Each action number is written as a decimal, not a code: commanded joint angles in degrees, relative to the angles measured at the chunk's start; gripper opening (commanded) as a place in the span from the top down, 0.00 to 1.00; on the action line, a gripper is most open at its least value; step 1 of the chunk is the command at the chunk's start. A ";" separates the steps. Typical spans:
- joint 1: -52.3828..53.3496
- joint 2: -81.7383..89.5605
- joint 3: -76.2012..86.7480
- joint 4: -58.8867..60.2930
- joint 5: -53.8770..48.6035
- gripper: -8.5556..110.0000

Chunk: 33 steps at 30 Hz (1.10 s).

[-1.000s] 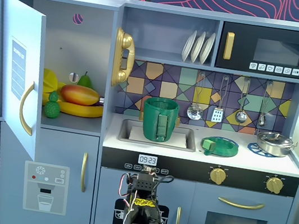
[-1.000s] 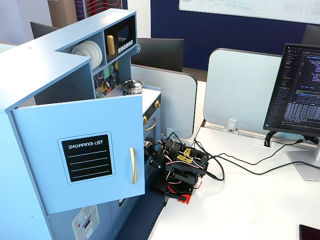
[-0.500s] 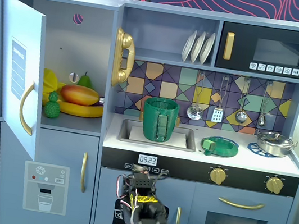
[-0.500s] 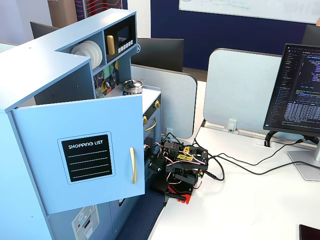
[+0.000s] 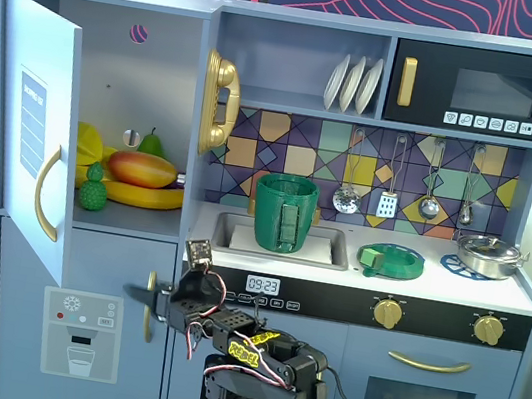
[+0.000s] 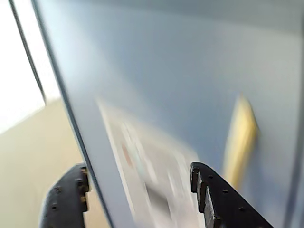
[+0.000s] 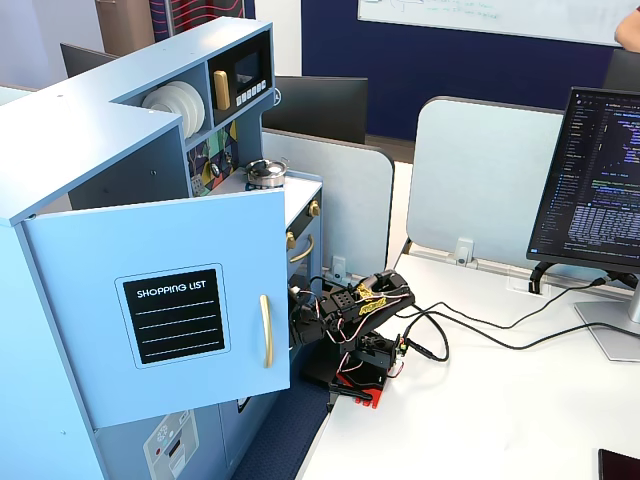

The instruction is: Pick up the green pineapple from the left cabinet and place it in the green recipient

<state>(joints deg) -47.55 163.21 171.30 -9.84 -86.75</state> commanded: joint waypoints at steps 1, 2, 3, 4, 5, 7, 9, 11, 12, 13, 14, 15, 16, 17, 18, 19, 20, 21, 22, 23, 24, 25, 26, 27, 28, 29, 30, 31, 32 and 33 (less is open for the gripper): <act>-1.58 -3.25 -7.82 -8.61 -3.16 0.74; -1.32 -4.57 -9.58 -9.05 -3.78 0.74; -1.05 -5.98 -11.51 -9.05 -4.57 0.74; -0.70 -7.56 -13.54 -8.96 -5.63 0.74; -0.18 -9.05 -15.73 -8.35 -7.21 0.74; 0.88 -11.87 -20.13 -7.56 -9.76 0.73; 1.32 -15.03 -25.22 -6.24 -11.16 0.72; 1.41 -18.28 -30.50 -4.31 -12.04 0.71; 1.58 -19.86 -32.87 -3.43 -12.22 0.70; 1.85 -21.36 -34.98 -2.64 -12.57 0.69; 2.11 -22.85 -36.74 -2.11 -12.66 0.67; 2.55 -24.43 -38.50 -1.58 -12.74 0.65; 2.81 -25.75 -40.17 -1.05 -12.83 0.64; 3.08 -27.25 -41.84 -0.62 -13.18 0.64; 3.16 -28.48 -43.24 -0.18 -13.18 0.64; 3.25 -29.71 -44.74 0.44 -12.92 0.64; 3.34 -31.03 -46.32 1.14 -12.30 0.63; 3.43 -32.26 -47.64 1.76 -11.60 0.63; 3.60 -33.40 -48.78 2.29 -11.34 0.62; 3.78 -34.63 -49.92 2.72 -10.90 0.61; 3.78 -35.86 -51.24 3.34 -10.28 0.61; 3.96 -37.00 -52.47 3.96 -9.58 0.60; 4.04 -38.23 -53.79 4.57 -8.96 0.60; 4.22 -39.46 -55.11 5.36 -8.61 0.60; 4.31 -40.52 -56.34 5.98 -7.91 0.59; 4.31 -41.75 -57.57 6.68 -7.12 0.59; 4.48 -42.98 -58.89 7.29 -6.77 0.59; 4.57 -43.95 -59.77 7.56 -6.42 0.59; 4.75 -45.09 -60.82 8.00 -6.33 0.59; 5.10 -46.23 -61.79 8.35 -6.42 0.59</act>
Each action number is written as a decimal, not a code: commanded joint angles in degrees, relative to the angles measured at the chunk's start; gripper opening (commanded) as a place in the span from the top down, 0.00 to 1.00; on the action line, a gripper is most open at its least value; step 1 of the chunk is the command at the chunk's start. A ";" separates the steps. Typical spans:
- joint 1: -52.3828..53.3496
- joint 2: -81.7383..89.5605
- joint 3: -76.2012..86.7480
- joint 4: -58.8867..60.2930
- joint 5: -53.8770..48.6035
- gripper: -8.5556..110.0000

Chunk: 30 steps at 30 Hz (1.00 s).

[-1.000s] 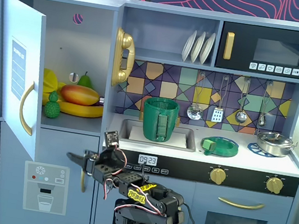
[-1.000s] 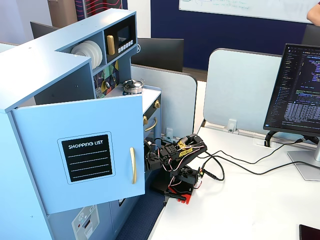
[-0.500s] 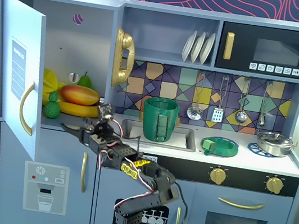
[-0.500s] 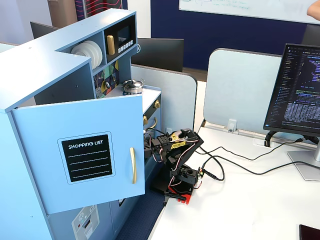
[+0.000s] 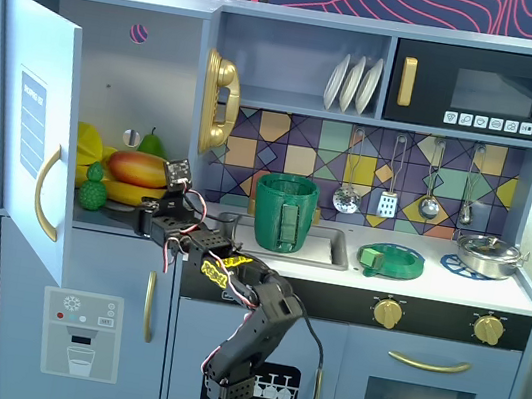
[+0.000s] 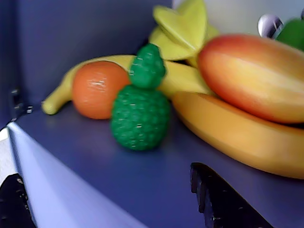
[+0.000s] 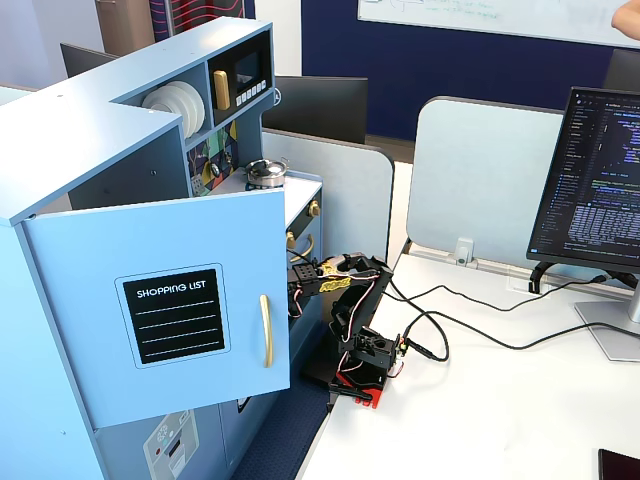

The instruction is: Pick up the green pineapple from the left cabinet and place it in the green recipient

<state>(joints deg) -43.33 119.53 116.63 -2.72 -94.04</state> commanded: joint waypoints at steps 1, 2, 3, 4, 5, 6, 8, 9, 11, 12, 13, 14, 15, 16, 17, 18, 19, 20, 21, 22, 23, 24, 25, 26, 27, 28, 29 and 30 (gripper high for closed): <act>1.14 -3.69 -7.91 1.23 0.70 0.59; 1.32 -4.83 -8.88 1.23 0.53 0.59; 1.49 -6.06 -9.67 0.97 0.44 0.59; 1.67 -7.29 -10.72 0.70 0.35 0.59; 1.85 -8.44 -11.60 0.26 0.44 0.58; 1.93 -9.49 -12.66 0.18 0.62 0.58; 1.93 -11.51 -14.50 -0.35 0.88 0.58; 2.02 -12.48 -15.29 -0.62 0.97 0.58; 2.20 -14.33 -16.87 -0.97 0.97 0.58; 2.20 -15.29 -17.67 -0.97 0.88 0.57; 2.29 -16.26 -18.46 -0.97 0.88 0.57; 2.29 -17.31 -19.25 -1.05 0.97 0.57; 2.29 -18.37 -20.21 -1.14 1.05 0.57; 2.20 -19.34 -21.09 -1.32 1.23 0.57; 1.93 -20.39 -21.97 -1.85 1.41 0.57; 1.76 -21.36 -22.94 -2.29 1.67 0.57; 1.76 -22.41 -23.91 -2.64 1.76 0.57; 1.67 -23.47 -24.87 -2.90 1.76 0.57; 1.58 -24.43 -25.75 -2.90 1.76 0.57; 1.58 -25.49 -26.81 -2.90 1.76 0.57; 1.58 -26.37 -27.69 -2.99 1.58 0.57; 1.49 -27.33 -28.65 -3.16 1.58 0.56; 1.41 -28.39 -29.62 -3.60 1.58 0.56; 1.23 -29.62 -30.59 -4.04 1.58 0.56; 1.14 -30.85 -31.73 -4.48 1.49 0.56; 0.97 -31.99 -32.70 -4.92 1.41 0.56; 0.88 -32.96 -33.75 -5.27 1.32 0.56; 0.79 -33.93 -34.72 -5.54 1.14 0.56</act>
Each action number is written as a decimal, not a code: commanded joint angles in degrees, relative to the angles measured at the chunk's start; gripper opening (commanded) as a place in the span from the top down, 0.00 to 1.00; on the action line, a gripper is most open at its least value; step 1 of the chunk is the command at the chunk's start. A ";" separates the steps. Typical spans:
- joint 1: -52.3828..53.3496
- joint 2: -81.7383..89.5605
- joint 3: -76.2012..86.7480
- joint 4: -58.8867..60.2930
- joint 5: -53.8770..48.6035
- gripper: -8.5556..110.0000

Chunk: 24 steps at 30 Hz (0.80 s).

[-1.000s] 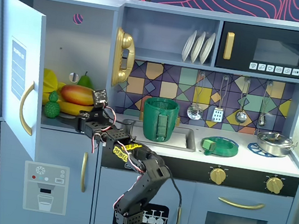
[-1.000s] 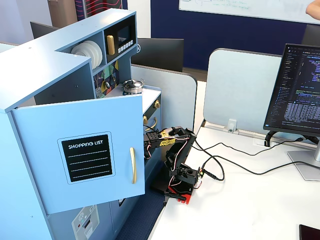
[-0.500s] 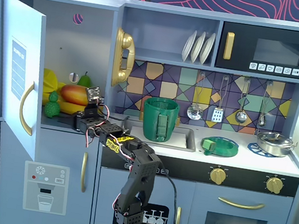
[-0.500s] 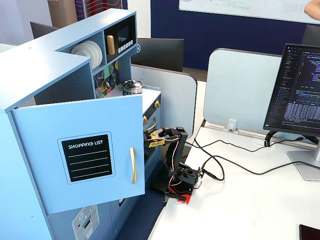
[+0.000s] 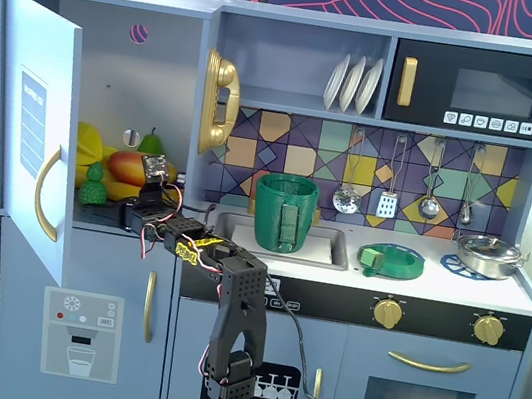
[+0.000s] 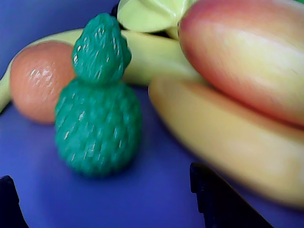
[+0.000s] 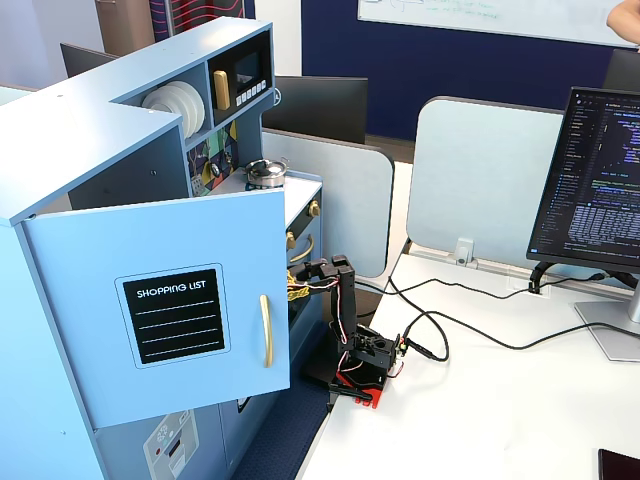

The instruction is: Pick up the green pineapple from the left cabinet and place it in the green recipient

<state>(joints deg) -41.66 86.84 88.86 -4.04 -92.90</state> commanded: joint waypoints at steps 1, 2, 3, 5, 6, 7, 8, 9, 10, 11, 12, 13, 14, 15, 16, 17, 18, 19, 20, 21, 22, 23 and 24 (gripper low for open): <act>-0.97 -2.02 -7.73 -4.48 -0.09 0.56; -1.05 -2.64 -8.53 -4.66 -0.09 0.56; -1.14 -3.25 -9.32 -4.92 -0.09 0.56; -1.41 -4.57 -10.81 -5.27 -0.09 0.55; -1.49 -5.19 -11.60 -5.45 -0.09 0.54; -1.58 -5.71 -12.13 -5.71 -0.09 0.54; -1.67 -6.06 -12.66 -5.89 -0.26 0.54; -1.76 -6.50 -13.01 -5.98 -0.35 0.54; -1.93 -6.68 -13.36 -5.98 -0.44 0.54; -2.02 -7.03 -13.54 -6.06 -0.62 0.54; -2.29 -7.29 -13.71 -6.24 -0.79 0.54; -2.37 -7.65 -14.06 -6.42 -0.97 0.54; -2.55 -8.09 -14.41 -6.50 -1.14 0.54; -2.64 -8.61 -15.03 -6.50 -1.41 0.54; -2.72 -9.14 -15.56 -6.50 -1.58 0.54; -2.72 -9.84 -16.26 -6.50 -1.93 0.54; -2.72 -10.55 -16.96 -6.50 -2.29 0.54; -2.72 -11.34 -17.58 -6.50 -2.81 0.55; -2.72 -12.13 -18.37 -6.50 -3.34 0.55; -2.72 -12.92 -19.07 -6.50 -3.60 0.55; -2.72 -13.62 -19.60 -6.50 -3.87 0.55; -2.72 -14.24 -20.21 -6.50 -4.04 0.55; -2.72 -14.68 -20.65 -6.50 -4.13 0.55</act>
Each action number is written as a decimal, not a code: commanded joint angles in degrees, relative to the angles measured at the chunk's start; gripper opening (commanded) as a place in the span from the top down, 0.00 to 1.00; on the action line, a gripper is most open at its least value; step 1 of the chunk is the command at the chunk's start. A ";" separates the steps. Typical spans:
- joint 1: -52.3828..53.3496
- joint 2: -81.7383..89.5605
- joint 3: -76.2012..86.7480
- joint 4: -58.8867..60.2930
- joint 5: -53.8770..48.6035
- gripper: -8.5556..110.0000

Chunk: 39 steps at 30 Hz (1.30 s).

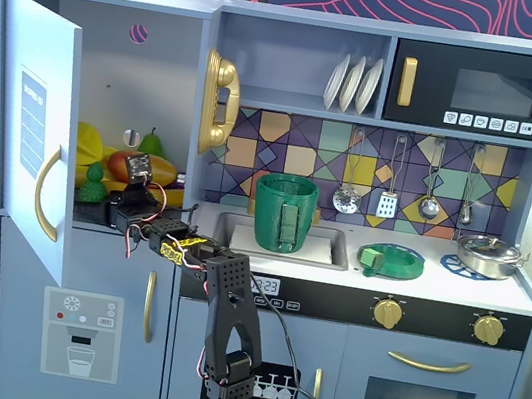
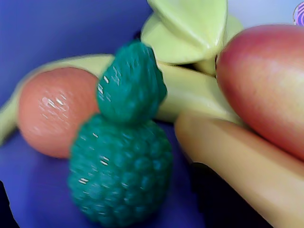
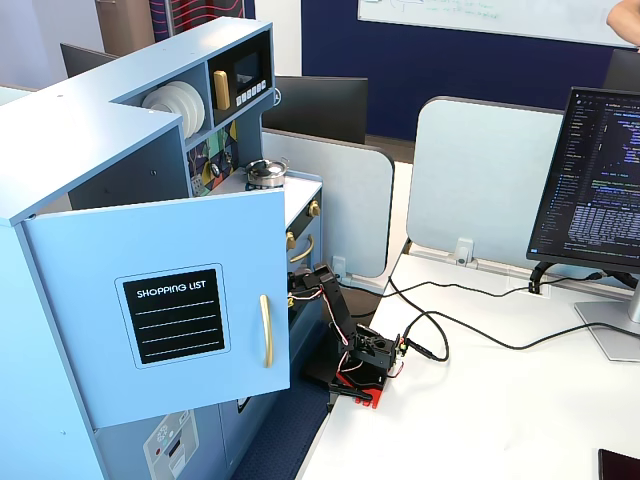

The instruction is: Pick up the green pineapple from the left cabinet and place it in the green recipient

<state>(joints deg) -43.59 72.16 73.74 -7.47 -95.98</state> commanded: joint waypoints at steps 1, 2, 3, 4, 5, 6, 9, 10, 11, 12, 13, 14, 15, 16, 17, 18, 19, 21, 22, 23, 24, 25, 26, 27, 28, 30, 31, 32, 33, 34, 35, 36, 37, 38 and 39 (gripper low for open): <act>-0.88 -0.44 -6.06 -3.08 -1.05 0.55; -0.97 -0.88 -6.50 -3.08 -1.05 0.55; -0.97 -1.23 -6.86 -3.08 -1.05 0.55; -1.05 -1.49 -7.21 -3.08 -1.05 0.55; -1.05 -1.76 -7.65 -3.08 -1.05 0.56; -1.23 -2.20 -8.09 -3.08 -0.79 0.56; -1.67 -2.99 -9.05 -3.08 -1.67 0.69; -1.85 -3.08 -9.05 -2.90 -2.29 0.76; -2.11 -3.08 -9.05 -2.37 -3.08 0.84; -2.20 -3.08 -9.05 -1.67 -3.87 0.91; -2.29 -3.08 -9.05 -1.23 -4.04 0.93; -2.29 -3.08 -8.96 -1.23 -4.04 0.93; -2.29 -2.90 -8.79 -1.23 -3.96 0.93; -2.29 -2.81 -8.70 -1.23 -3.69 0.93; -2.29 -2.64 -8.61 -1.23 -3.52 0.93; -2.29 -2.37 -8.44 -1.23 -3.52 0.93; -2.29 -2.11 -8.26 -1.23 -3.78 0.93; -2.20 -0.79 -7.12 -1.85 -5.54 0.93; -2.20 0.44 -5.98 -2.90 -6.86 0.93; -2.20 1.93 -4.57 -3.52 -8.00 0.93; -2.20 3.96 -2.99 -3.78 -9.05 0.93; -2.29 6.24 -1.23 -4.04 -9.93 0.93; -2.37 8.96 1.23 -4.66 -10.90 0.93; -2.46 12.04 3.96 -5.27 -12.13 0.93; -2.55 15.47 7.12 -5.80 -13.54 0.93; -2.64 23.20 13.80 -5.80 -15.82 0.93; -2.72 27.51 17.49 -5.54 -16.44 0.93; -2.72 31.82 21.09 -5.27 -17.23 0.93; -2.72 36.04 24.52 -5.27 -17.84 0.93; -2.81 40.17 27.77 -5.27 -18.02 0.93; -2.99 43.95 30.85 -5.45 -18.46 0.93; -2.99 47.55 33.66 -5.98 -18.98 0.93; -2.99 51.06 36.04 -6.42 -19.51 0.93; -2.99 54.32 38.32 -6.77 -20.13 0.93; -2.72 57.22 40.34 -6.77 -20.74 0.93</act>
<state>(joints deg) -45.88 113.64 107.93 -10.63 -114.70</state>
